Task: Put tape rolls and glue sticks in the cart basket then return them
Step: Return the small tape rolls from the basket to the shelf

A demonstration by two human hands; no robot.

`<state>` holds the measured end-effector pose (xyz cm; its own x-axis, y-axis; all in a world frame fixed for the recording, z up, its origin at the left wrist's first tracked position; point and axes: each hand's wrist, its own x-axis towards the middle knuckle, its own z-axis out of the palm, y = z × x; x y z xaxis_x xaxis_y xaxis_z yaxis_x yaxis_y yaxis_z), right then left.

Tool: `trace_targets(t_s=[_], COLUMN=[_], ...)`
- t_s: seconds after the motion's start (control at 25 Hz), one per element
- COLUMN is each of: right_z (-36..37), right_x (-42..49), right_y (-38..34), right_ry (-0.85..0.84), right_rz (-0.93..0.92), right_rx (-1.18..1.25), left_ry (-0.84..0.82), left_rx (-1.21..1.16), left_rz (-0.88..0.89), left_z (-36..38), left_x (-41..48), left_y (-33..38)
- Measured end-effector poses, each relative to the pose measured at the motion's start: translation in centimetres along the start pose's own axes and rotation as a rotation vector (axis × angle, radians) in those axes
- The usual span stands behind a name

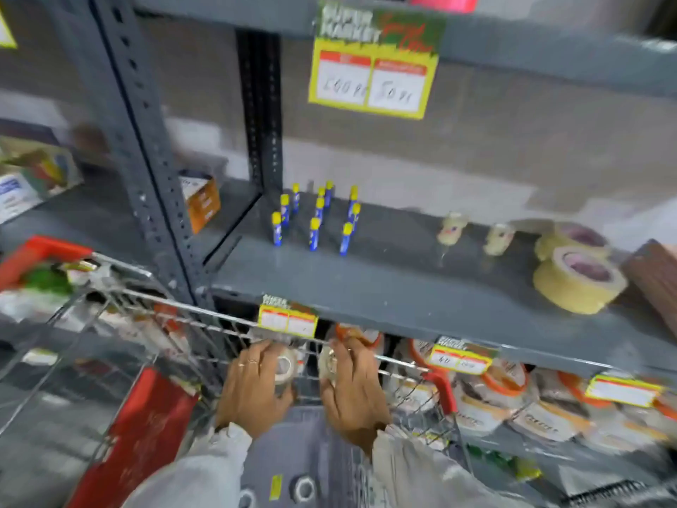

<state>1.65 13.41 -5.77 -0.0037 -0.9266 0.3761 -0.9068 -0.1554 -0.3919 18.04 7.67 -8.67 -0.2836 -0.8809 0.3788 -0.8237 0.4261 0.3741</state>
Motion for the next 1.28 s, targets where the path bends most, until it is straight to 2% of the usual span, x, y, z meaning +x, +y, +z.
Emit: trace_targets(t_s=[0.12,0.2,0.32,0.48,0.6,0.72,0.8,0.92,1.08,1.2,1.28], right_z=[-4.2,-6.2,-8.7,-11.9,-13.3,-13.5,-13.3,-12.8,-11.5,-10.7,-10.6], right_x=[3.4,5.1,7.1,8.4,9.0,10.1,10.9,12.4,13.3,13.5,13.6], right_y=[2.3,4.8,9.3,14.7,18.3,21.5,22.6,24.0,24.8,24.9,24.8], right_ry=[0.194,0.289,0.345,0.393,0.351,0.263,0.214,0.19,0.16,0.149,0.165], right_rz=[0.074,0.152,0.302,0.376,0.399,0.394,0.38,0.378,0.435,0.42,0.414], right_rx=[0.046,0.044,0.046,0.044,0.003,-0.081,-0.023,0.136,0.293,0.301,0.285], left_ry=[0.094,0.092,-0.008,-0.166,-0.245,-0.27,-0.254,-0.269,-0.264,-0.3,-0.345], left_rx=[-0.102,-0.156,-0.195,-0.342,-0.434,-0.281,-0.143,-0.101,-0.221,-0.404,-0.485], left_rz=[0.053,0.095,0.154,0.039,-0.034,0.024,0.082,0.084,0.047,-0.052,-0.054], left_z=[-1.0,-0.6,0.9,4.2,7.2,10.3,11.4,12.8,14.5,14.7,14.6], left_x=[5.5,8.6,12.2,17.5,21.5,23.8,24.0,24.2,24.1,24.1,24.1], left_y=[4.5,8.4,13.4,18.6,21.9,23.9,24.7,25.2,24.4,23.7,22.9])
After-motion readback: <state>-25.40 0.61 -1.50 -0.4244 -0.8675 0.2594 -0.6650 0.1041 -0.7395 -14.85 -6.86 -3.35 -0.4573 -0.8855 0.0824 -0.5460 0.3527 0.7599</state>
